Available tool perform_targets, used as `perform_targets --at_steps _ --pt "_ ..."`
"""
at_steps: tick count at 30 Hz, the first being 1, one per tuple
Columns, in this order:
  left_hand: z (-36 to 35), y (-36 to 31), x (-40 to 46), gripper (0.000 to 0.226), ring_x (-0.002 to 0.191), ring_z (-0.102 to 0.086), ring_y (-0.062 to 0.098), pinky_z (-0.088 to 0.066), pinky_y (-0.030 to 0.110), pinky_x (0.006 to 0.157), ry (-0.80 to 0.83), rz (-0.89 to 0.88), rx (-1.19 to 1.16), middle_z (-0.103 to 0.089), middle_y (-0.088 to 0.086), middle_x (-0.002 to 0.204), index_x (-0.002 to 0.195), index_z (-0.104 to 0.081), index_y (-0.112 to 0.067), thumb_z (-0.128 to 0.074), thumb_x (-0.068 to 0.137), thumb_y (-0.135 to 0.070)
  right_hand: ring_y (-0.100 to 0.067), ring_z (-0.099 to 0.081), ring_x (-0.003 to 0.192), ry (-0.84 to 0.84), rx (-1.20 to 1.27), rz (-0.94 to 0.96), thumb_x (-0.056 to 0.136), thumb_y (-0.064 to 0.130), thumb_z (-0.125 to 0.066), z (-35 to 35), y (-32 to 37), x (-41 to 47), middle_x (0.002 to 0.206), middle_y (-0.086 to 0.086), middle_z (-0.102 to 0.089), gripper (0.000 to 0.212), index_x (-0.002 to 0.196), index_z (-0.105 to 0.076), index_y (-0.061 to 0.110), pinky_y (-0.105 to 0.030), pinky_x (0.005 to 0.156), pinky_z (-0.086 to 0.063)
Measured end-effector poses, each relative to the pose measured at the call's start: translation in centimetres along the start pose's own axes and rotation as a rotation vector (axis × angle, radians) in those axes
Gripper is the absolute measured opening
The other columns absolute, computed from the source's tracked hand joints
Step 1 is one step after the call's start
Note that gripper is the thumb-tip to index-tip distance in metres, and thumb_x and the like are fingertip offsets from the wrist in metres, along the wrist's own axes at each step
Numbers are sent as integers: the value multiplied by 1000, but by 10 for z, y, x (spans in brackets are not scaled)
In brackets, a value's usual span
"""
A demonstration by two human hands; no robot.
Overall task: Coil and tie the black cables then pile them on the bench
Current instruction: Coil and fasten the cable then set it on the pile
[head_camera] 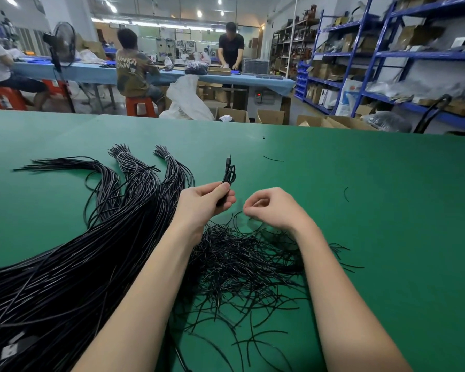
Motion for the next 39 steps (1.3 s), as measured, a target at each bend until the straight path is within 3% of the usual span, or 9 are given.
perform_targets --at_steps 4,8,11,14,18,24,29,34,39 --pt "-3 1 0 12 65 -70 10 -56 16 63 32 51 -76 -74 7 76 101 -71 3 -68 93 -5 -7 -65 62 -56 545 39 97 21 -69 11 2 -7 84 2 -80 3 100 -68 22 -18 56 -50" --pt "-6 3 -1 13 65 -69 10 -57 16 65 47 55 -79 -74 10 78 102 -71 4 -68 93 -5 -6 -62 57 -91 695 86 95 15 -73 12 11 -9 82 -2 -79 14 107 -66 12 -19 55 -53" --pt "-7 4 -1 17 68 -67 12 -58 17 69 62 27 -28 -73 14 86 105 -71 7 -68 93 -5 -6 -65 59 -17 755 113 92 3 -72 9 21 -11 77 -5 -77 5 97 -71 5 -17 64 -57" --pt "-9 6 -2 16 68 -63 13 -57 18 71 81 -17 40 -72 14 83 102 -75 4 -71 92 -9 -12 -72 69 -23 707 173 92 1 -72 7 26 -14 85 -12 -78 9 93 -76 10 -21 71 -60" --pt "-10 7 -2 12 67 -64 13 -57 19 70 79 -67 94 -73 9 78 99 -75 1 -69 94 -8 -12 -70 64 -228 421 246 89 14 -78 12 28 -15 81 5 -78 12 84 -79 26 -25 63 -59" --pt "-10 7 -2 11 65 -63 11 -58 20 73 85 -100 125 -72 8 75 94 -77 -4 -66 95 -7 -12 -69 66 -129 408 288 93 5 -69 8 26 -15 81 -4 -79 19 94 -81 20 -28 75 -61" --pt "-7 6 0 15 67 -62 13 -59 23 76 94 -109 110 -72 9 79 102 -75 3 -66 96 -7 -12 -68 73 -46 273 309 95 6 -68 17 25 -16 95 5 -79 35 101 -78 39 -39 80 -61" --pt "-11 8 0 23 66 -62 10 -56 19 74 132 -115 101 -72 10 81 113 -70 5 -68 95 -9 -20 -75 73 -123 471 226 85 6 -81 18 18 -16 81 -7 -78 12 91 -73 11 -30 80 -61" --pt "-10 6 -1 18 69 -64 10 -55 18 76 162 -132 116 -74 8 82 109 -74 -3 -70 93 -13 -14 -67 61 6 684 112 87 4 -79 16 13 -16 74 -6 -75 3 86 -77 6 -25 66 -62"
Point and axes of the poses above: each hand's wrist, its own x-axis towards the middle knuckle, its own z-axis out of the back of the hand, y = z × x, the point moved 3 cm from there along x, towards the middle knuckle
